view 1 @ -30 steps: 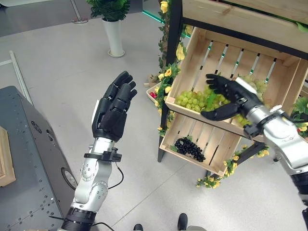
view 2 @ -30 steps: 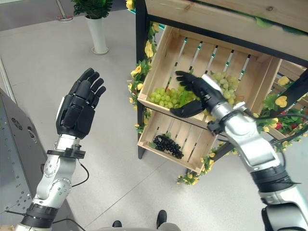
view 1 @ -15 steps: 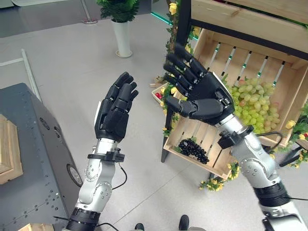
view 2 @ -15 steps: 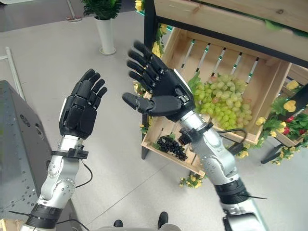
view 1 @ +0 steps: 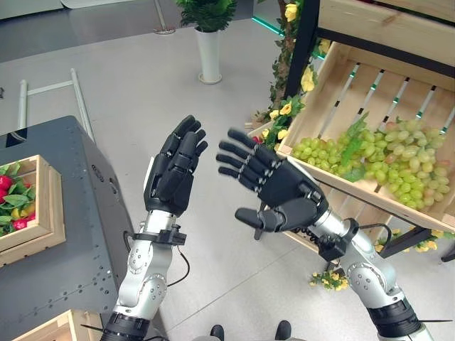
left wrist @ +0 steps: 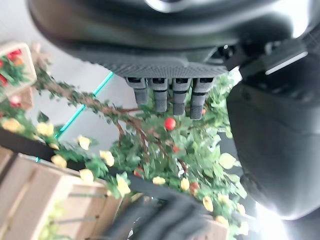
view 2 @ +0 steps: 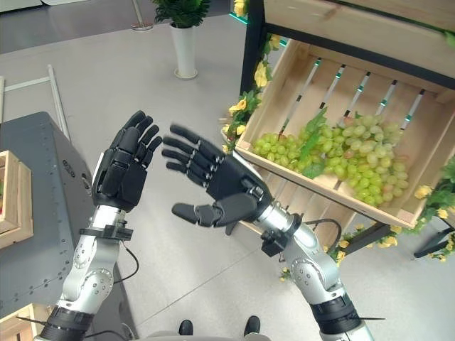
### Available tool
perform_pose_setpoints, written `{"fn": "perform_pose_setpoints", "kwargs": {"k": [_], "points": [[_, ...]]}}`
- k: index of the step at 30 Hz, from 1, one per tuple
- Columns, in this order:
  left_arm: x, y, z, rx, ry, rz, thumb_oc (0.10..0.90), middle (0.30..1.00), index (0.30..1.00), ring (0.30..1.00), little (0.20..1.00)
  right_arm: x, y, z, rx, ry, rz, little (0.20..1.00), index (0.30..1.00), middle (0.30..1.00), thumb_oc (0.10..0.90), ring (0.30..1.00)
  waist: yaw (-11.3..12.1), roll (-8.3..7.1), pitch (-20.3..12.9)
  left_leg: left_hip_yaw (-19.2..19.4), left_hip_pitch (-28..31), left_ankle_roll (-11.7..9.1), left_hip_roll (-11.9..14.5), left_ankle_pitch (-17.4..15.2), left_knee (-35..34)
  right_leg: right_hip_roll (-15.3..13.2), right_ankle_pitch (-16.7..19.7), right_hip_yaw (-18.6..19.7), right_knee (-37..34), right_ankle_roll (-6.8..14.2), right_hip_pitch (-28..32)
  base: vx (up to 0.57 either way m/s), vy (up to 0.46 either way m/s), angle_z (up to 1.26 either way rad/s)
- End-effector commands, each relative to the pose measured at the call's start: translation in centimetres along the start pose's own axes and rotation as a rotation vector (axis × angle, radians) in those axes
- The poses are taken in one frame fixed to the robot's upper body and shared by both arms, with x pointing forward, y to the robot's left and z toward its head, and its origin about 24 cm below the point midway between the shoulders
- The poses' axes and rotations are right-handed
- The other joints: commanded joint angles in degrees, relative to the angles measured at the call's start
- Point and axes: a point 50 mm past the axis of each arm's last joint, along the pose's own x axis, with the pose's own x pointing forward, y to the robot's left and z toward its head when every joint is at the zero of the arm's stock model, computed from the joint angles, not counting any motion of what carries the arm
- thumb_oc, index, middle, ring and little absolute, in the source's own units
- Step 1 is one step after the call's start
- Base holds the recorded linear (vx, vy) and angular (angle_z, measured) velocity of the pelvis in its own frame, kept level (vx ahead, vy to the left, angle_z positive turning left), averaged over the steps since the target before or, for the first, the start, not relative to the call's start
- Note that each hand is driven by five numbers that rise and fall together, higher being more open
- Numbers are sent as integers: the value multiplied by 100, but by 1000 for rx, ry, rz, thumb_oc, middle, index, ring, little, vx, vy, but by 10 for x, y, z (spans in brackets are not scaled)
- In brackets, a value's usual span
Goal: Pick up the fruits from the basket on one side to the basket on the other side
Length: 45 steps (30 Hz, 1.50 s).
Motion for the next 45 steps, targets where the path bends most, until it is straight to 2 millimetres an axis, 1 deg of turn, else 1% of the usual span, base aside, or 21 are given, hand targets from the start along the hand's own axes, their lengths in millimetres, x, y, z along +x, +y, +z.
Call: {"fn": "perform_pose_setpoints", "kwargs": {"k": [1,4,6,9,12,15,17,19,21,23,24,26,28,31,34,35,36,37,38,40,45], "points": [[9,-18,32,88,-165,-166,800,900,900,900,900,4,7,-12,-17,54,82,900,900,900,800,900,271,59,-434,-244,-171,143,-307,-354,7,-429,-549,84,1390,534,-114,-10,-72,13],[5,-13,26,96,-122,-169,800,900,900,900,900,-9,0,-38,21,153,-16,900,900,900,800,900,243,45,-355,-445,-223,180,-281,-228,7,-156,-698,425,1455,417,-158,14,-152,40],[4,-10,13,94,-50,-182,800,900,900,900,900,-24,-8,-52,64,179,-121,900,900,900,800,900,94,6,-341,-756,-274,131,-293,-154,7,129,-721,860,916,272,-2,29,-278,82],[7,-10,3,67,2,-200,800,900,900,900,900,-34,-17,-56,59,175,-268,900,900,900,800,900,-134,-18,-326,-1080,-337,62,-283,-80,7,484,-720,1483,805,160,-47,9,-336,121],[8,-9,2,72,-7,-161,800,900,900,900,900,-39,-26,-57,72,169,-395,900,900,900,800,900,-180,-36,-254,-1218,-344,-56,-189,4,7,677,-775,1428,664,-3,81,-26,-371,134],[5,-7,4,59,-21,-131,800,900,900,900,900,-39,-24,-61,78,154,-438,900,900,900,800,900,-122,-67,-159,-1193,-416,-205,-49,91,76,796,-738,1338,414,-115,232,-74,-374,96],[4,-7,2,58,-19,-125,800,900,900,900,900,-42,-26,-60,0,179,-471,900,900,900,800,900,-58,-103,-59,-972,-749,-450,123,253,231,805,-628,1122,91,-169,403,-144,-349,30],[4,-9,1,58,-14,-149,800,900,900,900,900,-45,-28,-58,-29,184,-485,900,900,900,800,900,-19,-99,-2,-824,-987,-524,165,323,333,811,-621,965,2,-189,484,-131,-247,53],[5,-12,3,88,-20,-191,800,900,900,900,900,-49,-32,-52,-43,158,-526,900,900,900,800,900,-8,-75,68,-479,-1213,-526,72,149,803,762,-685,645,36,-260,433,-193,-197,102],[6,-11,5,90,-29,-183,800,900,900,900,900,-51,-34,-51,-62,162,-534,900,900,900,800,900,-23,-94,84,-316,-1332,-501,-2,-14,1175,711,-691,513,43,-289,398,-137,-99,88],[9,-10,8,101,-41,-170,800,900,900,900,900,-54,-38,-50,-98,167,-553,900,900,900,800,900,-54,-166,98,-71,-1405,-376,-128,-355,1760,598,-647,371,68,-313,336,-82,-35,51],[11,-11,12,112,-64,-163,800,900,900,900,900,-56,-40,-49,-68,152,-578,900,900,900,800,900,-120,-236,79,248,-1365,-221,-174,-669,2235,512,-586,251,111,-323,244,-75,-27,77],[12,-11,15,109,-69,-171,800,900,900,900,900,-57,-40,-49,-60,139,-596,900,900,900,800,900,-170,-242,43,369,-1236,-187,-143,-733,2327,506,-590,160,162,-332,183,-31,-7,95],[13,-10,18,110,-71,-170,800,900,900,900,900,-62,-38,-50,-43,117,-627,900,900,900,800,900,-239,-223,-60,601,-1021,-288,38,-608,2428,492,-619,-98,144,-362,181,0,20,81],[9,-7,17,110,-64,-163,800,900,900,900,900,-66,-39,-48,-33,84,-666,900,900,900,800,900,-255,-146,-175,770,-757,-361,191,-524,1823,467,-645,-334,109,-350,249,30,121,139],[7,-6,16,99,-57,-172,800,900,900,900,900,-67,-39,-47,-43,75,-685,900,900,900,800,900,-287,-73,-215,1003,-535,-415,330,-423,1228,465,-666,-502,94,-338,309,100,295,145],[6,-5,14,87,-48,-187,800,900,900,900,900,-68,-39,-46,-56,64,-710,900,900,900,800,900,-372,75,-277,1429,-225,-619,612,-148,367,483,-754,-736,65,-285,436,83,354,178],[5,-7,13,86,-47,-207,800,900,900,900,900,-68,-39,-43,-61,50,-731,900,900,900,800,900,-431,147,-273,1762,-205,-757,811,172,19,449,-770,-935,69,-266,496,61,328,187],[5,-8,13,83,-48,-213,800,900,900,900,900,-69,-39,-42,-65,48,-737,900,900,900,800,900,-456,170,-267,1865,-262,-808,899,256,7,431,-778,-1019,78,-266,514,-55,213,151],[6,-12,12,60,-57,-239,800,900,900,900,900,-69,-41,-40,-77,30,-752,900,900,900,800,900,-467,224,-195,2391,-413,-849,1097,445,7,270,-750,-1405,88,-224,593,-66,232,107],[1,-9,12,66,-44,-223,800,900,900,900,900,-68,-38,-48,-45,34,-741,900,900,900,800,900,-263,216,-253,2251,-377,-658,828,229,7,-46,-636,-1671,142,54,620,27,265,44]]}}
